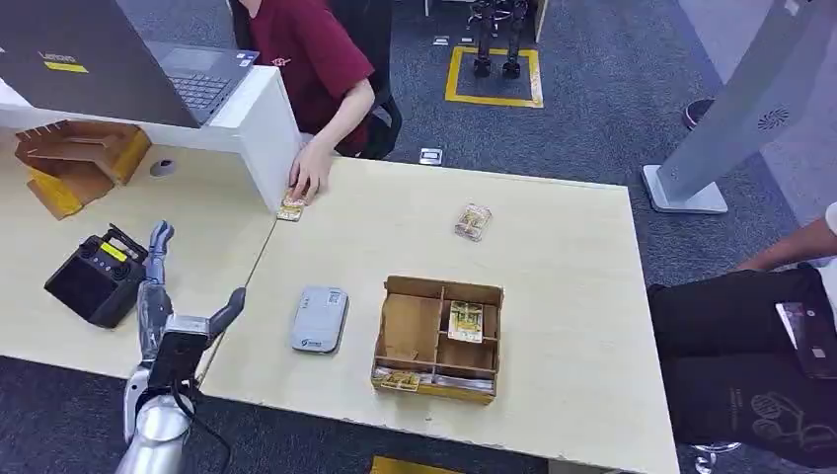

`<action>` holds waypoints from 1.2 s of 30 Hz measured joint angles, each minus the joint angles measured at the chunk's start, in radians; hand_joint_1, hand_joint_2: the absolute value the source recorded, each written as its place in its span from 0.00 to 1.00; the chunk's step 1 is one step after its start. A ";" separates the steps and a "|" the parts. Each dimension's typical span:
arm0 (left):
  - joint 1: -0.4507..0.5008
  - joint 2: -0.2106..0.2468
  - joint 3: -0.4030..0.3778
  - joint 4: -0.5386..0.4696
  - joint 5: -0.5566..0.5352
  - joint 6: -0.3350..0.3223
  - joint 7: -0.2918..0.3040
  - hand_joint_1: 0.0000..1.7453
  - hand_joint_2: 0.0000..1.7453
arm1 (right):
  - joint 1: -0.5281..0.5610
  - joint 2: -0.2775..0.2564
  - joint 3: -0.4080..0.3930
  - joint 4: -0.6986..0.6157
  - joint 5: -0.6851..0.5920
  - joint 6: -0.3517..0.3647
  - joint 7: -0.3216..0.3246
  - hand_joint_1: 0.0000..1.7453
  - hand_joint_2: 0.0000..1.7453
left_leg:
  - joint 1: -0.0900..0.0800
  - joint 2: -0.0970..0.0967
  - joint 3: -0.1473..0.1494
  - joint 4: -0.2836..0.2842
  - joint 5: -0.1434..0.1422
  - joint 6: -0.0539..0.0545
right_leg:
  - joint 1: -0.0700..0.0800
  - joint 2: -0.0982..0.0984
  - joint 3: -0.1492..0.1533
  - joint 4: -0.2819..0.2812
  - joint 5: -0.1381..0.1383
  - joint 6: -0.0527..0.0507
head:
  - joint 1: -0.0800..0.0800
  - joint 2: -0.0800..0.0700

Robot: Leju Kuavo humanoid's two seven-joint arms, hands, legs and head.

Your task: Pass the card to the sensor for recognition and then transmit it.

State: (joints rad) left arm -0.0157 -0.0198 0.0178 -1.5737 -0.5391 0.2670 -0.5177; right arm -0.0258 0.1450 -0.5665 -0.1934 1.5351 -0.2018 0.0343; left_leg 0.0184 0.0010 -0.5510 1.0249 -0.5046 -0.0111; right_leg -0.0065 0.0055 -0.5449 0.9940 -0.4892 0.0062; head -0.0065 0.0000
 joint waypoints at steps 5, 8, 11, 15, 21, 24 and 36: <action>0.061 0.042 -0.172 -0.101 -0.105 -0.022 0.005 0.00 1.00 | 0.000 0.000 -0.018 0.000 -0.002 -0.001 0.000 0.00 1.00 | 0.000 0.000 0.000 0.000 0.000 0.000 | 0.000 0.000 0.000 0.000 0.000 0.000 | 0.000 0.000; 0.085 0.065 -0.250 -0.131 -0.214 0.001 0.018 0.00 1.00 | 0.000 0.000 -0.023 0.000 -0.002 -0.001 -0.002 0.00 1.00 | 0.000 0.000 0.000 0.000 0.000 0.000 | 0.000 0.000 0.000 0.000 0.000 0.000 | 0.000 0.000; 0.103 0.089 -0.343 -0.140 -0.279 0.023 0.032 0.00 1.00 | 0.000 0.000 -0.025 0.000 0.000 0.000 -0.005 0.00 1.00 | 0.000 0.000 0.000 0.000 0.000 0.000 | 0.000 0.000 0.000 0.000 0.000 0.000 | 0.000 0.000; 0.111 0.108 -0.429 -0.139 -0.370 0.065 0.060 0.00 1.00 | 0.000 0.000 -0.029 0.000 0.006 0.001 -0.006 0.00 1.00 | 0.000 0.000 0.000 0.000 0.000 0.000 | 0.000 0.000 0.000 0.000 0.000 0.000 | 0.000 0.000; 0.115 0.117 -0.523 -0.116 -0.481 0.150 0.105 0.00 1.00 | 0.000 0.000 -0.031 0.000 0.018 0.000 -0.006 0.00 1.00 | 0.000 0.000 0.000 0.000 0.000 0.000 | 0.000 0.000 0.000 0.000 0.000 0.000 | 0.000 0.000; 0.119 0.112 -0.551 -0.093 -0.497 0.184 0.111 0.00 1.00 | 0.000 0.000 -0.032 0.000 0.019 -0.011 -0.007 0.00 1.00 | 0.000 0.000 0.000 0.000 0.000 0.000 | 0.000 0.000 0.000 0.000 0.000 0.000 | 0.000 0.000; 0.117 0.048 -0.659 0.015 -0.536 0.277 0.143 0.00 1.00 | -0.001 0.001 -0.037 0.000 0.030 -0.011 -0.006 0.00 1.00 | 0.000 0.000 0.000 0.000 0.000 0.000 | 0.000 -0.001 0.000 0.000 0.000 0.000 | 0.000 0.000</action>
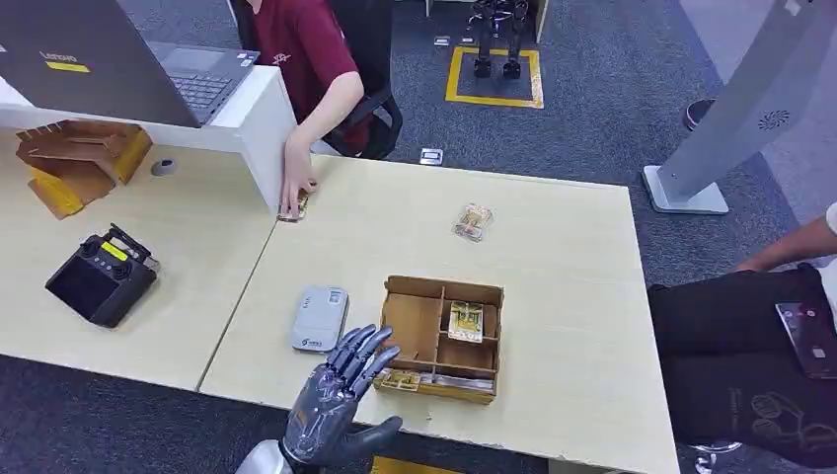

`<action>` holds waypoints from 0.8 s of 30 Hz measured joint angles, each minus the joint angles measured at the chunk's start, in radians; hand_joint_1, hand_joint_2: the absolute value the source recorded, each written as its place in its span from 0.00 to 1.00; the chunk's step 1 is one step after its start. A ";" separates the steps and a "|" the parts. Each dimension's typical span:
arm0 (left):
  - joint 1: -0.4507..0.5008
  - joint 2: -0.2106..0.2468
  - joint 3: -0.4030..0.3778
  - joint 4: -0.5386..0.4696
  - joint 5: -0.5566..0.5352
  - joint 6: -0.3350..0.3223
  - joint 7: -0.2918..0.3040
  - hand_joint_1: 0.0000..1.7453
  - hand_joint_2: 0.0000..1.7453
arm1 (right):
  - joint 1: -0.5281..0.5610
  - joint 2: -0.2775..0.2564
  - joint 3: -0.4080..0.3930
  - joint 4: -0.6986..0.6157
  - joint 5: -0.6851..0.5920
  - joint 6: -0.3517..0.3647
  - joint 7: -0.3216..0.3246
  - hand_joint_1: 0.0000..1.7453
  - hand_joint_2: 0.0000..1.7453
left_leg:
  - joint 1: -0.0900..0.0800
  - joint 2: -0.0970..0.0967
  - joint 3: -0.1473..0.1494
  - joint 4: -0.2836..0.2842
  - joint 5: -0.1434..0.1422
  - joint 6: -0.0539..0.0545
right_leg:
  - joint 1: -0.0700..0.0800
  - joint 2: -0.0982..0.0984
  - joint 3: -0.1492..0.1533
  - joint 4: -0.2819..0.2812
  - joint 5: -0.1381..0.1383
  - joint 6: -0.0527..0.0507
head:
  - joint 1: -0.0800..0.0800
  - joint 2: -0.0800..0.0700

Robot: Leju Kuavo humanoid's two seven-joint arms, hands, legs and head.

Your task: Pass the card to the sensor for recognition and then transmit it.

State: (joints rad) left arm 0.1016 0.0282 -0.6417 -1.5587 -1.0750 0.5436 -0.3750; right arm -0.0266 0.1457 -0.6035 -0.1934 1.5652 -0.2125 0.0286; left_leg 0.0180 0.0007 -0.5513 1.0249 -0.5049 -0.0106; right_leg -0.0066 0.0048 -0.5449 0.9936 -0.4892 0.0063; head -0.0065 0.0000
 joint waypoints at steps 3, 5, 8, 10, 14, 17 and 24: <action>-0.002 -0.010 -0.017 0.020 -0.006 0.005 0.007 0.00 1.00 | 0.000 0.000 -0.001 0.000 0.001 0.003 0.002 0.00 1.00 | 0.000 0.000 0.000 0.000 0.000 0.000 | 0.000 0.000 0.000 0.000 0.000 0.000 | 0.000 0.000; -0.008 -0.014 -0.026 0.037 -0.016 0.014 0.012 0.00 1.00 | 0.000 0.000 -0.002 0.000 0.003 0.003 0.003 0.00 1.00 | 0.000 0.000 0.000 0.000 0.000 0.000 | 0.000 0.000 0.000 0.000 0.000 0.000 | 0.000 0.000; -0.018 -0.023 -0.037 0.051 -0.024 0.017 0.017 0.00 1.00 | 0.000 0.000 -0.002 0.000 0.003 0.003 0.003 0.00 1.00 | 0.000 0.000 0.000 0.000 0.000 0.000 | 0.000 0.000 0.000 0.000 0.000 0.000 | 0.000 0.000; -0.025 -0.030 -0.042 0.064 -0.035 0.024 0.023 0.00 1.00 | -0.001 0.000 -0.002 0.000 0.003 0.003 0.000 0.00 1.00 | 0.000 0.000 0.000 0.000 0.000 0.000 | 0.000 0.000 0.000 0.000 0.000 0.000 | 0.000 0.000; -0.035 -0.041 -0.045 0.098 -0.065 0.049 0.046 0.00 1.00 | -0.001 0.000 -0.002 0.000 0.005 0.002 -0.003 0.00 1.00 | 0.000 0.000 0.000 0.000 0.000 0.000 | 0.000 0.000 0.000 0.000 0.000 0.000 | 0.000 0.000; -0.046 -0.051 -0.045 0.137 -0.104 0.081 0.074 0.00 1.00 | -0.001 0.000 -0.002 0.000 0.005 0.002 -0.005 0.00 1.00 | 0.000 0.000 0.000 0.000 0.000 0.000 | 0.000 0.000 0.000 0.000 0.000 0.000 | 0.000 0.000; -0.076 -0.076 -0.044 0.238 -0.174 0.139 0.123 0.00 1.00 | -0.001 0.000 0.000 0.000 0.005 0.003 -0.005 0.00 1.00 | 0.000 0.000 0.000 0.000 0.000 0.000 | 0.000 0.000 0.000 0.000 0.000 0.000 | 0.000 0.000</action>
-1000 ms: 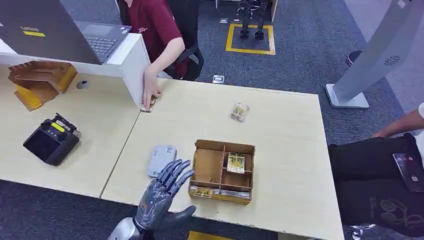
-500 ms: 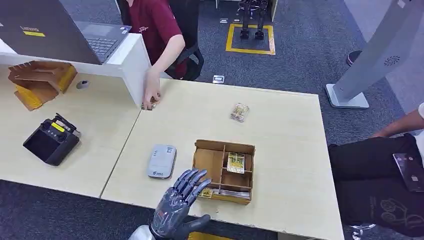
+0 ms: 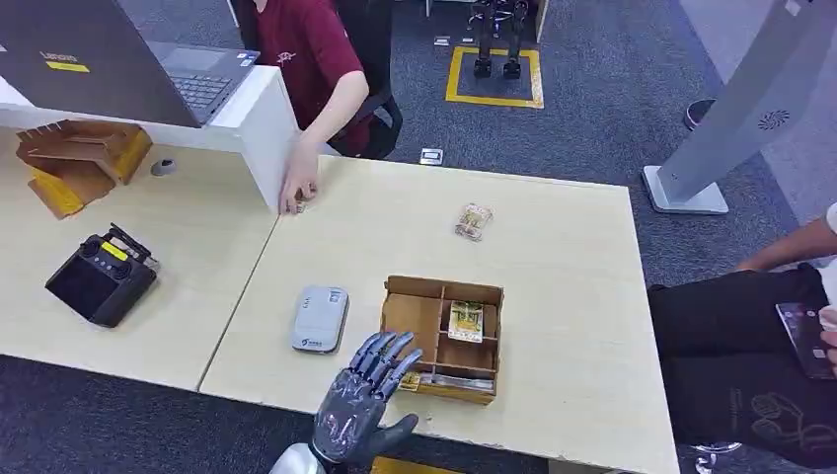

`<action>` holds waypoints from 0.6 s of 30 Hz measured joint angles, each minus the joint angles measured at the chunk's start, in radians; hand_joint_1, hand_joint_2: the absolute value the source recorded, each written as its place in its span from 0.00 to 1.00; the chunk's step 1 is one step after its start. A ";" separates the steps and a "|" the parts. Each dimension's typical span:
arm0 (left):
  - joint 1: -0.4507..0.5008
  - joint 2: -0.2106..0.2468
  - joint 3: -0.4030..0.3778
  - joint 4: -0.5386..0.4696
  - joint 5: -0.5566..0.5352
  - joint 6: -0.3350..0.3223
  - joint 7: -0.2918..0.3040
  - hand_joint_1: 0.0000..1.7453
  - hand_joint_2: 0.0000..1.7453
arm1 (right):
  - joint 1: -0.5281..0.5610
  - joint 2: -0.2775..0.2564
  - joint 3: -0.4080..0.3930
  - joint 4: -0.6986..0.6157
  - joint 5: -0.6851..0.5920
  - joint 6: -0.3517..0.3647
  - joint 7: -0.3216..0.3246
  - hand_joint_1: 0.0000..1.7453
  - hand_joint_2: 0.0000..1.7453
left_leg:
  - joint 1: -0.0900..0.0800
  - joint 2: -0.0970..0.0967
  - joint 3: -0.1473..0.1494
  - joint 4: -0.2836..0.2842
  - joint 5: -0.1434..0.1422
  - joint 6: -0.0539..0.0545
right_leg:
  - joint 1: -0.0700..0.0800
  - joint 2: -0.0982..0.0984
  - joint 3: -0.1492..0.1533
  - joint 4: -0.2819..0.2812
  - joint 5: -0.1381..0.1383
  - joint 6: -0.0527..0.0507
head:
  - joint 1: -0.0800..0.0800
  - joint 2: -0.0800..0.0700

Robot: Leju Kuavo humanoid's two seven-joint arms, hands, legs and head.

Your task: Pass the card to the sensor for recognition and then transmit it.

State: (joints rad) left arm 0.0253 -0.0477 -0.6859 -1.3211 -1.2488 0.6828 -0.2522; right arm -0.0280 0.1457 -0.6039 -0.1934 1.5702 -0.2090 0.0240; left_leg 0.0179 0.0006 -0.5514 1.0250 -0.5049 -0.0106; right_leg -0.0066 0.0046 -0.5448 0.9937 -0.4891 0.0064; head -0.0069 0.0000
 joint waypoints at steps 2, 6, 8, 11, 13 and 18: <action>-0.003 -0.006 0.011 0.020 -0.028 0.000 0.002 0.00 1.00 | 0.000 0.000 0.002 0.000 0.000 0.001 0.000 0.00 1.00 | 0.000 0.000 0.000 0.000 0.000 0.000 | 0.000 0.000 0.000 0.000 0.000 0.000 | 0.000 0.000; -0.006 -0.019 0.040 0.046 -0.063 0.001 0.002 0.00 1.00 | 0.000 0.000 0.009 0.000 0.000 0.001 0.000 0.00 1.00 | 0.000 0.000 0.000 0.000 0.000 0.000 | 0.000 0.000 0.000 0.000 0.000 0.000 | 0.000 0.000; -0.006 -0.022 0.047 0.053 -0.065 0.001 0.002 0.00 1.00 | 0.000 0.000 0.011 0.000 0.000 0.001 0.000 0.00 1.00 | 0.000 0.000 0.000 0.000 0.000 0.000 | 0.000 0.000 0.000 0.000 0.000 0.000 | 0.000 0.000; -0.006 -0.028 0.060 0.063 -0.070 0.001 0.002 0.00 1.00 | 0.000 0.000 0.016 0.000 0.000 0.001 0.000 0.00 1.00 | 0.000 0.000 0.000 0.000 0.000 0.000 | 0.000 0.000 0.000 0.000 0.000 0.000 | 0.000 0.000; -0.006 -0.031 0.066 0.068 -0.074 0.001 0.001 0.00 1.00 | 0.000 0.000 0.016 0.000 0.000 0.001 0.000 0.00 1.00 | 0.000 0.000 0.000 0.000 0.000 0.000 | 0.000 0.000 0.000 0.000 0.000 0.000 | 0.000 0.000; -0.007 -0.046 0.088 0.084 -0.072 0.001 -0.019 0.00 1.00 | 0.000 0.000 0.019 0.000 0.000 0.007 0.000 0.00 1.00 | 0.000 0.000 0.000 0.000 0.000 0.000 | 0.000 0.000 0.000 0.000 0.000 0.000 | 0.000 0.000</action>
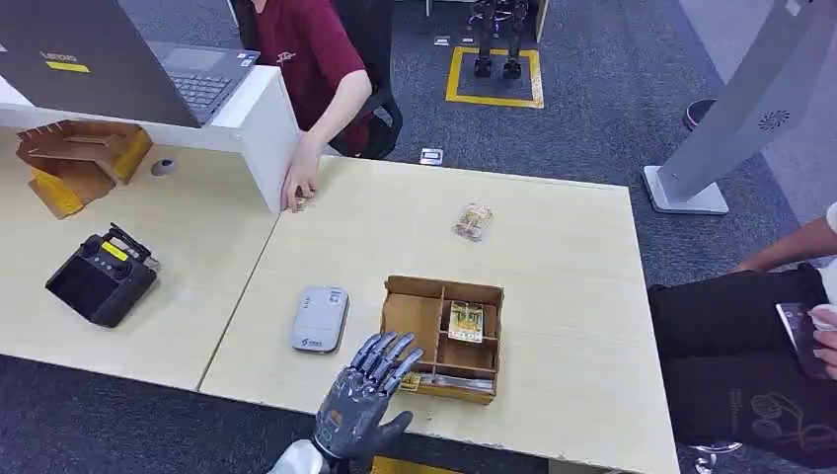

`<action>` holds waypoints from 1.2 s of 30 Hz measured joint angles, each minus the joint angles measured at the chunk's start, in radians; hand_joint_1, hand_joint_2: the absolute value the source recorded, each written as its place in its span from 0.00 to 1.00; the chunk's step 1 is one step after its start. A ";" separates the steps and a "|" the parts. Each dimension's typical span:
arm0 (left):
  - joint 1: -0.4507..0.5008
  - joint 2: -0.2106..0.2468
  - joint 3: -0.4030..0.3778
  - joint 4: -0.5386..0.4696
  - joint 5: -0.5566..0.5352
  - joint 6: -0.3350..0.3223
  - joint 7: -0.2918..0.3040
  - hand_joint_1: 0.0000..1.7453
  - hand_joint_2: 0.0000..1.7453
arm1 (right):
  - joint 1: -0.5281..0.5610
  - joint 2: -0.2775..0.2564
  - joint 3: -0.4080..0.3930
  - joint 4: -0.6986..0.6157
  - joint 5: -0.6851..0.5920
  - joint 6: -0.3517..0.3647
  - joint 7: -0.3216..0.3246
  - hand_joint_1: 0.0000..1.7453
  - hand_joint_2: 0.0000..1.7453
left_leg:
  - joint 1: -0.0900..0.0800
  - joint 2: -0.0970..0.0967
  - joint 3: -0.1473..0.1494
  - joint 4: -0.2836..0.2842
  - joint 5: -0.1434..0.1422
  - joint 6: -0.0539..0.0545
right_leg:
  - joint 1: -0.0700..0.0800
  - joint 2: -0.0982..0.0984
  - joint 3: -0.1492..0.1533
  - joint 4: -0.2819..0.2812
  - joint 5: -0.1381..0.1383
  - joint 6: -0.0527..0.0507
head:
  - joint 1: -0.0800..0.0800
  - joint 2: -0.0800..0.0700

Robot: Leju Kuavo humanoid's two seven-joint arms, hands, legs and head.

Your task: Pass the card to the sensor for recognition and then transmit it.

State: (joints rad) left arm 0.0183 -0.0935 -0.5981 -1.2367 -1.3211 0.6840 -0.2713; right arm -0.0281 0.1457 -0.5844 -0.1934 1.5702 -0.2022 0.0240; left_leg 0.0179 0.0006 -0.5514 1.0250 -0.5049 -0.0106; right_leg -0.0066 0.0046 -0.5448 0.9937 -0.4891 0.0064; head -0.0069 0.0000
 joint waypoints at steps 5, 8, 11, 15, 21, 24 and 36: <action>-0.001 -0.022 0.031 0.008 -0.026 0.000 -0.005 0.00 1.00 | 0.000 0.000 0.005 0.000 0.000 0.000 -0.001 0.00 1.00 | 0.000 0.000 0.000 0.000 0.000 0.000 | 0.000 0.000 0.000 0.000 0.000 0.000 | 0.000 0.000; -0.001 -0.030 0.045 0.011 -0.025 0.000 -0.010 0.00 1.00 | 0.000 0.000 0.005 0.000 0.000 -0.003 -0.001 0.00 1.00 | 0.000 0.000 0.000 0.000 0.000 0.000 | 0.000 0.000 0.000 0.000 0.000 0.000 | 0.000 0.000; -0.001 -0.036 0.049 0.014 -0.021 0.000 -0.013 0.00 1.00 | 0.000 0.000 0.005 0.000 0.000 -0.003 0.002 0.00 1.00 | 0.000 0.000 0.000 0.000 0.000 0.000 | 0.000 0.000 0.000 0.000 0.000 0.000 | 0.000 0.000; -0.002 -0.042 0.056 0.019 -0.019 0.000 -0.016 0.00 1.00 | 0.000 0.000 0.005 0.000 0.000 0.003 0.004 0.00 1.00 | 0.000 0.000 0.000 0.000 0.000 0.000 | 0.000 0.000 0.000 0.000 0.000 0.000 | 0.000 0.000; -0.002 -0.050 0.069 0.027 -0.023 0.000 -0.022 0.00 1.00 | 0.000 0.000 0.005 0.000 0.000 0.003 0.003 0.00 1.00 | 0.000 0.000 0.000 0.000 0.000 0.000 | 0.000 0.000 0.000 0.000 0.000 0.000 | 0.000 0.000; -0.003 -0.052 0.071 0.030 -0.027 0.000 -0.022 0.00 1.00 | 0.000 0.000 0.005 0.000 0.000 0.003 0.003 0.00 1.00 | 0.000 0.000 0.000 0.000 0.000 0.000 | 0.000 0.000 0.000 0.000 0.000 0.000 | 0.000 0.000; -0.004 -0.052 0.082 0.039 -0.014 0.000 -0.024 0.00 1.00 | 0.000 0.000 0.005 0.000 0.000 0.003 0.003 0.00 1.00 | 0.000 0.000 0.000 0.000 0.000 0.000 | 0.000 0.000 0.000 0.000 0.000 0.000 | 0.000 0.000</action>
State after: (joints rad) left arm 0.0148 -0.1457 -0.5165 -1.1979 -1.3348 0.6844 -0.2956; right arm -0.0283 0.1457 -0.5791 -0.1934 1.5702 -0.1987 0.0271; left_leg 0.0180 0.0006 -0.5514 1.0250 -0.5049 -0.0106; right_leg -0.0066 0.0045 -0.5447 0.9937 -0.4891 0.0064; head -0.0069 0.0000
